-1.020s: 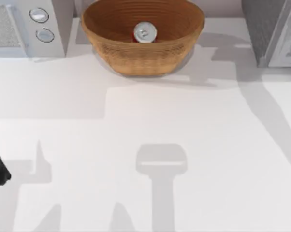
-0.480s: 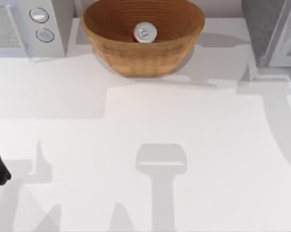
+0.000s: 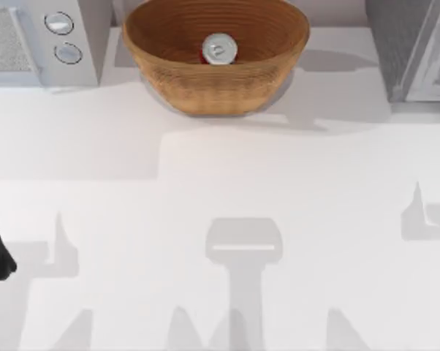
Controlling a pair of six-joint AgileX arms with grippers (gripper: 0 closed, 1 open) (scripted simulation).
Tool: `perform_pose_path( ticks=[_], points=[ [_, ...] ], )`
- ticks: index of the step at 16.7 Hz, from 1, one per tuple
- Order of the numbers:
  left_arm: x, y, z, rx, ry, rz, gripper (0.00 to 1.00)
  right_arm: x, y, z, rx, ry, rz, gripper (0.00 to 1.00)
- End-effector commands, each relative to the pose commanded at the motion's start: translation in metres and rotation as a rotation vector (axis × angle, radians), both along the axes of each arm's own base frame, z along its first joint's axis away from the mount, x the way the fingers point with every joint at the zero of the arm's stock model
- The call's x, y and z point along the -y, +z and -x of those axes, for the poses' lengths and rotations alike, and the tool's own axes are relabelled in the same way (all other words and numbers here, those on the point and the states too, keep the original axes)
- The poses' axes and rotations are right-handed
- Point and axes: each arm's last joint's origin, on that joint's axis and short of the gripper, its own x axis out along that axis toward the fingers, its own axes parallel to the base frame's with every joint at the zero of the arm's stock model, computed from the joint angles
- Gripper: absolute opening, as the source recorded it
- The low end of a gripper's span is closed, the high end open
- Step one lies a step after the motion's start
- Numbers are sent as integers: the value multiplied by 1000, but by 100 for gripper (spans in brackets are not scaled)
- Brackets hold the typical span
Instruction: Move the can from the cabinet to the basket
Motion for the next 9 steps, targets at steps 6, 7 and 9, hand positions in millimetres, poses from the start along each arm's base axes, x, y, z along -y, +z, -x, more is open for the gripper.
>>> perform_pose_path(
  ticks=[6, 7, 9],
  points=[
    [0, 0, 0, 0, 0, 0, 100, 7, -85, 13, 61, 12, -14, 100],
    [0, 0, 0, 0, 0, 0, 100, 8, -90, 13, 67, 13, -14, 100],
    [0, 0, 0, 0, 0, 0, 100, 8, -92, 13, 70, 14, -14, 100]
  ],
)
